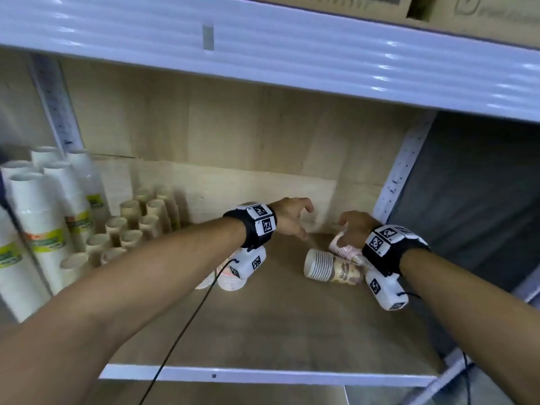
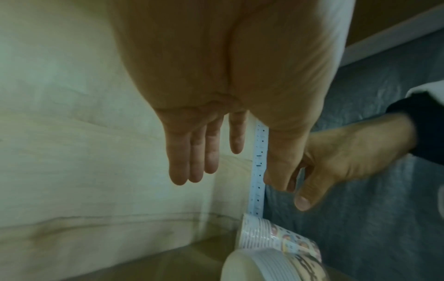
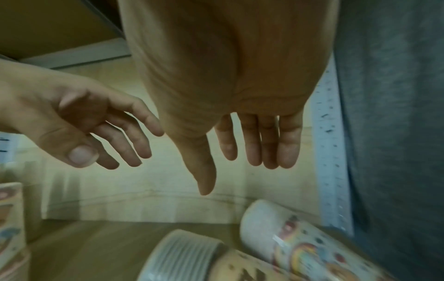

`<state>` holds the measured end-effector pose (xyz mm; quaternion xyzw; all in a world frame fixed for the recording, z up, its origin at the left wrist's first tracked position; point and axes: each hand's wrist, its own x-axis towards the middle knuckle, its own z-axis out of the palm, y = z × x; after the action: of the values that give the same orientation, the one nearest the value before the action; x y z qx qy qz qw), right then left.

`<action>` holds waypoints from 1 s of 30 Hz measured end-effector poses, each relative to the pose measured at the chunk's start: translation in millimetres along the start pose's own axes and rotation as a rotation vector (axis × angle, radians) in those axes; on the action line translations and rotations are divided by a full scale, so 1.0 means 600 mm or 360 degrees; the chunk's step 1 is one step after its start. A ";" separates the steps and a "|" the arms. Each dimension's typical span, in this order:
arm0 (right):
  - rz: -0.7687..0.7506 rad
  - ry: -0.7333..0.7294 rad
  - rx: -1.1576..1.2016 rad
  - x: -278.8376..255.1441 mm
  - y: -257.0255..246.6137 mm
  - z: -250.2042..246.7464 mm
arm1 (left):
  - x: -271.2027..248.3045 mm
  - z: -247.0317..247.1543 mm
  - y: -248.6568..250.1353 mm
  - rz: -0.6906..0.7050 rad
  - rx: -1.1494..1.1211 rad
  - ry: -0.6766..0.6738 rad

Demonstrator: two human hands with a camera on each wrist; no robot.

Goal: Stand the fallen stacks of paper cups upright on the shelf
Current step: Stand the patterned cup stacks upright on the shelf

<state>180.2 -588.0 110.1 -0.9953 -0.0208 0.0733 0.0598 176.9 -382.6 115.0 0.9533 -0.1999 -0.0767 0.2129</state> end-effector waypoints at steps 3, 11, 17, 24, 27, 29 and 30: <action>0.0085 0.0096 0.0040 0.007 0.053 0.022 | 0.026 0.031 0.030 0.0067 -0.0019 -0.0070; 0.0125 0.0160 0.0272 0.065 0.152 0.116 | 0.085 0.117 0.074 0.0212 0.0027 -0.0231; 0.0150 0.0225 0.0647 0.042 0.167 0.133 | 0.116 0.172 0.068 0.0215 0.0044 -0.0362; 0.0311 0.0178 0.0660 0.065 0.173 0.162 | 0.140 0.185 0.068 0.0193 0.0225 -0.0527; 0.0358 0.0171 0.0615 0.069 0.177 0.172 | 0.145 0.185 0.065 0.0213 0.0287 -0.0532; 0.0359 0.0172 0.0605 0.069 0.177 0.176 | 0.146 0.186 0.067 0.0209 0.0324 -0.0541; 0.0359 0.0177 0.0615 0.073 0.179 0.180 | 0.147 0.187 0.067 0.0209 0.0327 -0.0545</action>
<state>210.8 -679.7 -15.1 -0.9639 0.1082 0.0270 0.2419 217.3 -494.7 26.3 0.9280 -0.3017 -0.2027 0.0821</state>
